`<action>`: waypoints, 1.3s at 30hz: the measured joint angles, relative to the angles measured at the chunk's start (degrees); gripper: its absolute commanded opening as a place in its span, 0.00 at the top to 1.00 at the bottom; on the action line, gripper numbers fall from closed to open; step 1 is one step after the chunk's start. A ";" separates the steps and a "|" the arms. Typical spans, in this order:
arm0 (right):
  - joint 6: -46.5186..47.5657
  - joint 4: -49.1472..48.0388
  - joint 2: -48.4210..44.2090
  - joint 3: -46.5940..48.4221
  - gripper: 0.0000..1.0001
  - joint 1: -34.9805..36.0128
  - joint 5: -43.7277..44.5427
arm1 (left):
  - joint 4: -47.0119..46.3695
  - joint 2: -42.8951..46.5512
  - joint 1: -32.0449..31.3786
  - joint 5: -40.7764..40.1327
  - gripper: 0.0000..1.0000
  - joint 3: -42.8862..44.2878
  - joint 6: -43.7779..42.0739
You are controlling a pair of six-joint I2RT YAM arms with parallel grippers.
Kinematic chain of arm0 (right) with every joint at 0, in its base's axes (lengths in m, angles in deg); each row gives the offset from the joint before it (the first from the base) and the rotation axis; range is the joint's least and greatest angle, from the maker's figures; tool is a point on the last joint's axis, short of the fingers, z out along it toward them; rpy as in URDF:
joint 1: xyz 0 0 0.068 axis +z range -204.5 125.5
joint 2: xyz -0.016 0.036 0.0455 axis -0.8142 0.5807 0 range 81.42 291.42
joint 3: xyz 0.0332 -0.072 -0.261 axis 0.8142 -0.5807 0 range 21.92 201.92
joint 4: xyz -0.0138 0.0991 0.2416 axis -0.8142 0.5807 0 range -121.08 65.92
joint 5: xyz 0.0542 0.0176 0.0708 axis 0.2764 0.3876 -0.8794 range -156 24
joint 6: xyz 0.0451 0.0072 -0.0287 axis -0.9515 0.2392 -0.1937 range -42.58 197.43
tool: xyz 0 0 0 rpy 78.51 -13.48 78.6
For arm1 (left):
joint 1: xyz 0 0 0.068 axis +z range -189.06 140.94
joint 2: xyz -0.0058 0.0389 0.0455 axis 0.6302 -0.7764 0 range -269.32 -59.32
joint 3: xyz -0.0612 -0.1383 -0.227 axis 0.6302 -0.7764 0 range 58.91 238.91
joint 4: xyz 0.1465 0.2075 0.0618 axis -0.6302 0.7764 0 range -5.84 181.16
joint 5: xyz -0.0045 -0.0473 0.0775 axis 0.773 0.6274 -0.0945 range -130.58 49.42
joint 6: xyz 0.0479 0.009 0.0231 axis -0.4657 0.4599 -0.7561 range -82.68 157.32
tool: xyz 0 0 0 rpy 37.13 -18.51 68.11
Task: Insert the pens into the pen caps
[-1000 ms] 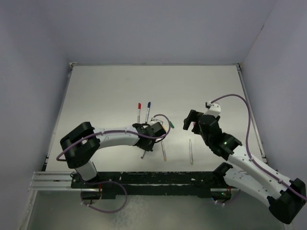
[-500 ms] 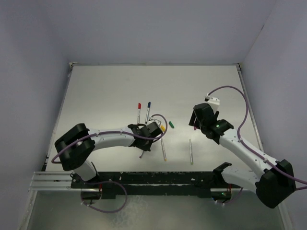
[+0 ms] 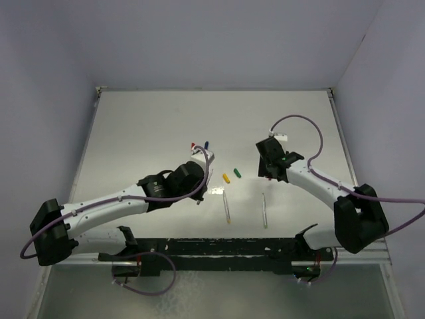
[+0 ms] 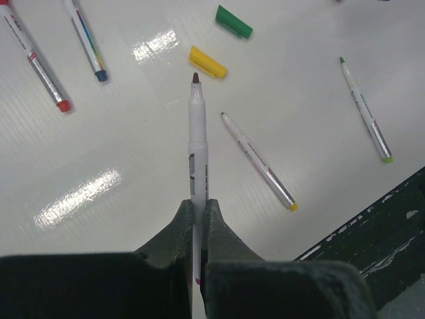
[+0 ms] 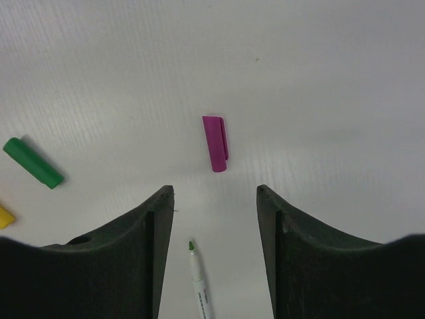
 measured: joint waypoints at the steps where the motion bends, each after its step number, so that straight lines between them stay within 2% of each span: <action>1: 0.26 -0.13 1.31 0.11 0.45 0.00 -0.22 | -0.96 0.81 0.00 0.13 1.00 -0.50 -0.44; 9: 2.21 -0.59 8.87 1.27 0.45 -1.64 -1.84 | -7.23 1.84 0.00 1.97 1.00 -2.45 -2.54; 25: 3.39 -4.66 15.37 3.82 0.50 -4.24 -4.55 | -17.05 2.03 -0.02 4.33 1.00 -5.90 -4.44; 39: 2.84 -7.39 15.82 3.32 0.56 -5.90 -5.73 | -19.80 2.01 0.00 6.27 1.00 -5.90 -4.46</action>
